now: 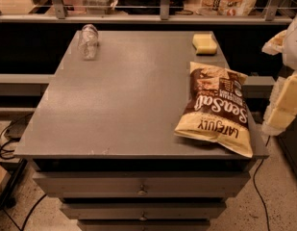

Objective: Pick brown chip bag

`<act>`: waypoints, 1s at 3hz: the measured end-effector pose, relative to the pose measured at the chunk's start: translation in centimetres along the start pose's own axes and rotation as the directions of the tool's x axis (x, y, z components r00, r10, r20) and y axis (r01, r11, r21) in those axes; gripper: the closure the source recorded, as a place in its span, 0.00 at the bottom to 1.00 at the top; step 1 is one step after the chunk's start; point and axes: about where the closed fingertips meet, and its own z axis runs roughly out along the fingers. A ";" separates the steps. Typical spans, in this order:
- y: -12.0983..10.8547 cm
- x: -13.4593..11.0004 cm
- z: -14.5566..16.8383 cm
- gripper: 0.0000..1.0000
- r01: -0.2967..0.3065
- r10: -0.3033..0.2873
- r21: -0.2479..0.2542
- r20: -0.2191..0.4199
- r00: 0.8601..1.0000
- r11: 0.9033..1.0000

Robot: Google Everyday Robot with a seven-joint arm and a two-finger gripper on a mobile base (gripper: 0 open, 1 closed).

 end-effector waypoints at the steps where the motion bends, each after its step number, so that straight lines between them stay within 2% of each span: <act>1: 0.0 0.0 0.0 0.00 -0.001 0.001 0.003 0.002 1.000 1.000; 2: 0.0 0.1 1.3 0.00 -0.037 0.036 0.007 0.025 0.999 0.999; 3: -0.2 0.0 3.6 0.00 -0.096 0.095 0.006 0.076 0.993 0.995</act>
Offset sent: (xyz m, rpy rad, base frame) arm 0.0122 0.0008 -0.0434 0.0902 -0.0001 -0.0852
